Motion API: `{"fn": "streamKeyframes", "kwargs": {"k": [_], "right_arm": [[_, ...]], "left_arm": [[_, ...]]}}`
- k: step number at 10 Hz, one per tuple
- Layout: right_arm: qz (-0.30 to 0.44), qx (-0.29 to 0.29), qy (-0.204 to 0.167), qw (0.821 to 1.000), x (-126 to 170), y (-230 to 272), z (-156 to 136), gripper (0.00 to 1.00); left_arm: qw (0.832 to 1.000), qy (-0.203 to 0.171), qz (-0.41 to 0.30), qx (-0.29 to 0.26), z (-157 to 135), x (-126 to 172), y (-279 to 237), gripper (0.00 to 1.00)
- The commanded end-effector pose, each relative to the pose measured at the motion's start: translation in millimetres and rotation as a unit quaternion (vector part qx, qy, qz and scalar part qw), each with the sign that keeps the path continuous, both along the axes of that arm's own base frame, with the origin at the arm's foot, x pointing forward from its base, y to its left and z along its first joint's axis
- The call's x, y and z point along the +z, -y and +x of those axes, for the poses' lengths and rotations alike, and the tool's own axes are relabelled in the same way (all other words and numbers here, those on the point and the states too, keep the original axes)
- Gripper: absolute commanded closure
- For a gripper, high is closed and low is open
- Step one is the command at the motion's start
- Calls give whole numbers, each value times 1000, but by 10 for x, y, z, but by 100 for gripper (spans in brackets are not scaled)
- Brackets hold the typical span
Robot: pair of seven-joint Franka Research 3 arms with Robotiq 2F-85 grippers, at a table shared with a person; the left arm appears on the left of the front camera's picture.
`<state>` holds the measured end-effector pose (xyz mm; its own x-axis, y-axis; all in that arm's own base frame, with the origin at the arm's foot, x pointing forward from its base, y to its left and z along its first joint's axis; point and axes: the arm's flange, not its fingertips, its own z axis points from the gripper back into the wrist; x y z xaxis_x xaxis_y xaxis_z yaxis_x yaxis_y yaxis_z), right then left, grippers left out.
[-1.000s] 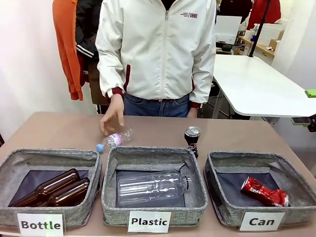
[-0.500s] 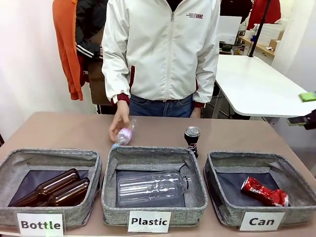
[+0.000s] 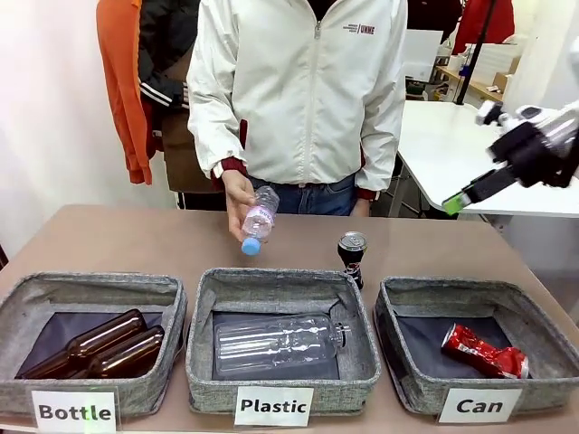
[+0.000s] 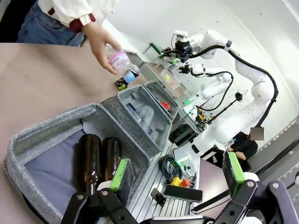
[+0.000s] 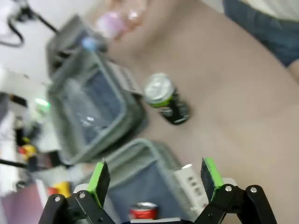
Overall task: Sort the can waste into the basket.
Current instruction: Pick up the can waste from the table and place it in the right Fabric basket.
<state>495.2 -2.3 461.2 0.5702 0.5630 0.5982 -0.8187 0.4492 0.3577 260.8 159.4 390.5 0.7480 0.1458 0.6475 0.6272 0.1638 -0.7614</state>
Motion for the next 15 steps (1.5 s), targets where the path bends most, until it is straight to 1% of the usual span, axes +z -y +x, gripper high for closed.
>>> {"fn": "streamKeyframes", "kwargs": {"k": [1,2,3,4,5,6,7,8,10,12,13,14,15], "right_arm": [[-6,15,118,993,-306,-110,70,0],[-8,20,140,990,-428,-110,147,0],[-5,23,121,992,-521,-59,193,0],[13,15,54,998,-521,37,191,0],[-31,26,114,993,-400,-92,204,0],[-31,26,114,993,-400,-92,204,0],[-19,22,95,995,-548,-32,204,0],[-82,97,119,985,-596,36,133,0],[-86,157,117,977,-809,-21,223,0],[-80,201,142,966,-949,-142,335,0],[-63,214,163,961,-1026,-247,423,0],[-49,209,176,961,-1104,-330,517,0],[-47,212,176,960,-1188,-390,605,0]], "left_arm": [[1000,-2,-9,4,-8,61,16,0],[1000,-2,-9,4,-8,61,16,0],[1000,-2,-9,4,-8,61,16,0],[1000,-2,-9,4,-8,61,16,0],[1000,-2,-9,4,-8,61,16,0],[1000,-2,-9,4,-8,61,16,0],[1000,-2,-9,4,-8,61,16,0],[1000,-2,-9,4,-8,61,16,0],[1000,-2,-9,4,-8,61,16,0],[1000,-2,-9,4,-8,61,16,0],[1000,-2,-9,4,-8,61,16,0],[1000,-2,-9,4,-8,61,16,0],[1000,-2,-9,4,-8,61,16,0]]}}
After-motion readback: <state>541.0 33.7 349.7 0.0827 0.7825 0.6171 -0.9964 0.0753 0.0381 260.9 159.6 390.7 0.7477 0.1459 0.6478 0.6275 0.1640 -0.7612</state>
